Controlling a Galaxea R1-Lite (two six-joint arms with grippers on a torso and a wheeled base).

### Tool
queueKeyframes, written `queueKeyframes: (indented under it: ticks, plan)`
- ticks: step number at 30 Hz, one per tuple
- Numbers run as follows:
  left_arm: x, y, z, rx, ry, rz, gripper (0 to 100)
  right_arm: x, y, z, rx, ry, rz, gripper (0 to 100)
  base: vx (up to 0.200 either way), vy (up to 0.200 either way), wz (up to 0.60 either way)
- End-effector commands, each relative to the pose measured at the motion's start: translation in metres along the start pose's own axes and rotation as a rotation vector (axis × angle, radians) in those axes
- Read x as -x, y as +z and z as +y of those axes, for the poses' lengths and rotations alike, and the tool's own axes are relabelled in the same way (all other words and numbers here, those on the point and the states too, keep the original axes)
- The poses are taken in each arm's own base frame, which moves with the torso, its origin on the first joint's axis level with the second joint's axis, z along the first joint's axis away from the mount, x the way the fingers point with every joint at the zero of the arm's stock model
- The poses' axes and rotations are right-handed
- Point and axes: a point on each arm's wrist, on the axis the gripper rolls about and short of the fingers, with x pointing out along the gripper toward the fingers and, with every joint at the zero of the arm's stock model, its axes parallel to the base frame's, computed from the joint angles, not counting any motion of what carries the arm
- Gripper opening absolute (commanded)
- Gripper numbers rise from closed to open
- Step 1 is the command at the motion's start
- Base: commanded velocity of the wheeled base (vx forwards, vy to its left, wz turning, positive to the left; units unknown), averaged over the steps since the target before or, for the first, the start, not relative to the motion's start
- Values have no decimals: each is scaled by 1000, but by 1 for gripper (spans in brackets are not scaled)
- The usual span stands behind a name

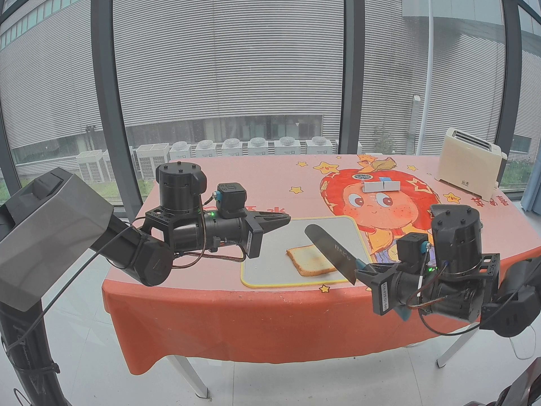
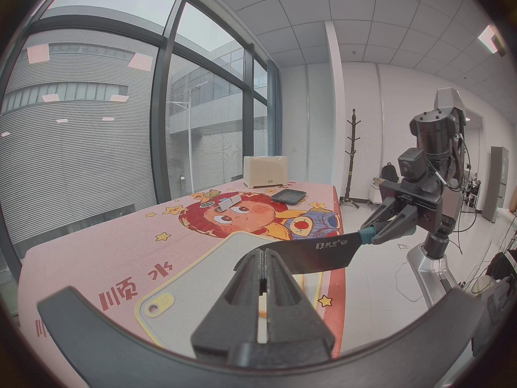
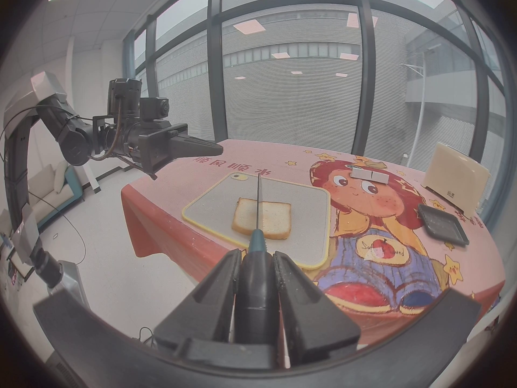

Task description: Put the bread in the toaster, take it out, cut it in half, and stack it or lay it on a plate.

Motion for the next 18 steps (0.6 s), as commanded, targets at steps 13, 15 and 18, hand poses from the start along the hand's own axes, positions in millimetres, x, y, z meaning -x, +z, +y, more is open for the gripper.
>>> queueKeyframes:
  ticks: [13, 15, 18]
  plan:
    - [-42, 17, -28, -29, 9, 1, 0, 1, -1, -20, 36, 59, 6, 0, 0, 0, 0]
    - [-48, 16, -28, -27, 11, 5, 0, -1, -2, -19, 36, 61, 10, 0, 0, 0, 0]
    - [-54, 12, -24, -18, 22, 25, 0, -6, 0, -16, 42, 68, 1, 0, 0, 0, 0]
